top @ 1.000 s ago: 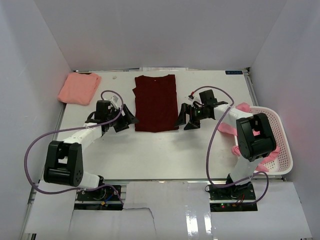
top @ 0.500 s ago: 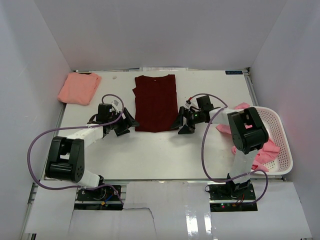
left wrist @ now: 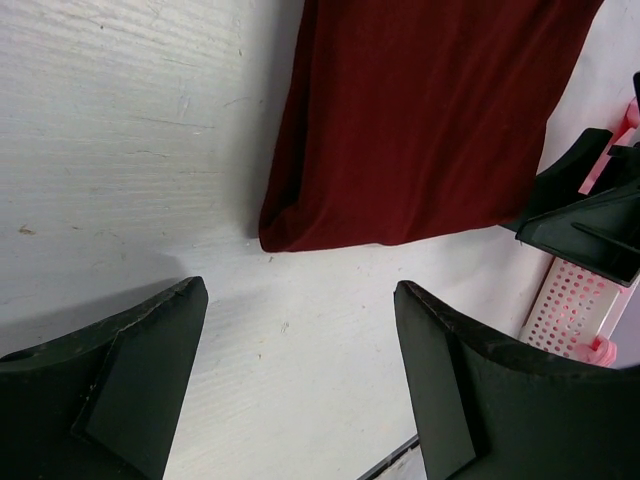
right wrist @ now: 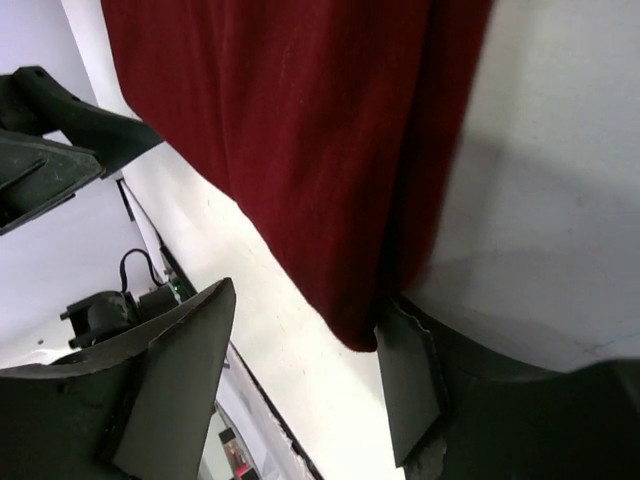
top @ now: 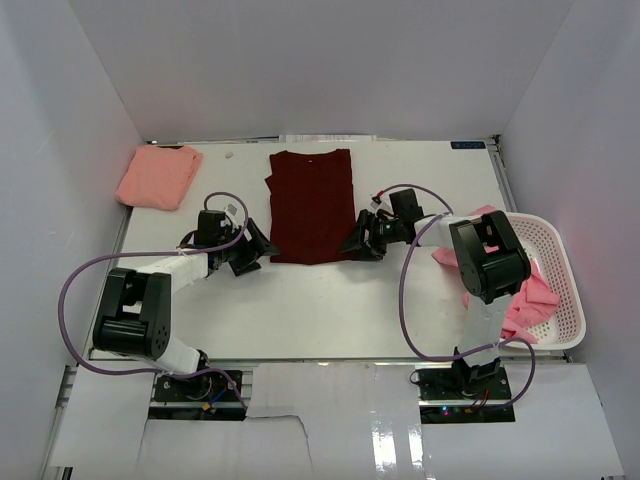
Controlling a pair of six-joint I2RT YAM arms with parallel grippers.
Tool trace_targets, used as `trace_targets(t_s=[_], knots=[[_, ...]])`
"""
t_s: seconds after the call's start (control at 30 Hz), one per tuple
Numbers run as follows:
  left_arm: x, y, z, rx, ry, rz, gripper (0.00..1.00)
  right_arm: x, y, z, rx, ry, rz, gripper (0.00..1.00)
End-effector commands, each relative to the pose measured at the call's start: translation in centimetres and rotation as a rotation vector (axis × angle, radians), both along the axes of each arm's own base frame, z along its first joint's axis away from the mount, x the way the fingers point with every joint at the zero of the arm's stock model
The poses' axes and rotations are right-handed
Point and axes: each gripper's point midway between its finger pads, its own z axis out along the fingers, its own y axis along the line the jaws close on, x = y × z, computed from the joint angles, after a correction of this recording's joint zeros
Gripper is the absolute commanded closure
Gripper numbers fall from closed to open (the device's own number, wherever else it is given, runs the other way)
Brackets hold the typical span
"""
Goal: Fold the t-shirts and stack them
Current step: Grab one side of the 2/3 rectangular tshirt with both arms
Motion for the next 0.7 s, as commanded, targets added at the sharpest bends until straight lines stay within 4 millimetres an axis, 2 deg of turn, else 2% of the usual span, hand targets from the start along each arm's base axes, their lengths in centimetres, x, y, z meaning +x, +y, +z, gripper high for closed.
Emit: trace_targets(t_s=[0.0, 0.1, 0.13, 0.2, 0.23, 0.67], knots=[[0.4, 0.4, 0.7, 0.006, -0.034, 0.021, 0.14, 0.9, -1.2, -2.7, -0.116, -0.021, -0.068, 0.37], [0.2, 0.4, 0.5, -0.001, -0.024, 0.028, 0.13, 1.0, -1.3, -2.9, -0.122, -0.019, -0.073, 0.49], [0.2, 0.3, 0.3, -0.006, -0.02, 0.029, 0.14, 1.0, -1.3, -3.0, -0.123, -0.017, -0.073, 0.61], [-0.1, 0.3, -0.2, -0.011, -0.009, 0.034, 0.13, 1.0, -1.2, -3.0, -0.116, -0.021, -0.07, 0.76], [-0.1, 0.3, -0.4, -0.015, 0.001, 0.042, 0.14, 1.0, -1.1, -3.3, -0.117, -0.017, -0.065, 0.91], [-1.6, 0.8, -4.9, 0.016, 0.094, 0.2, 0.16, 1.4, -0.5, -2.5, -0.101, -0.026, -0.057, 0.92]])
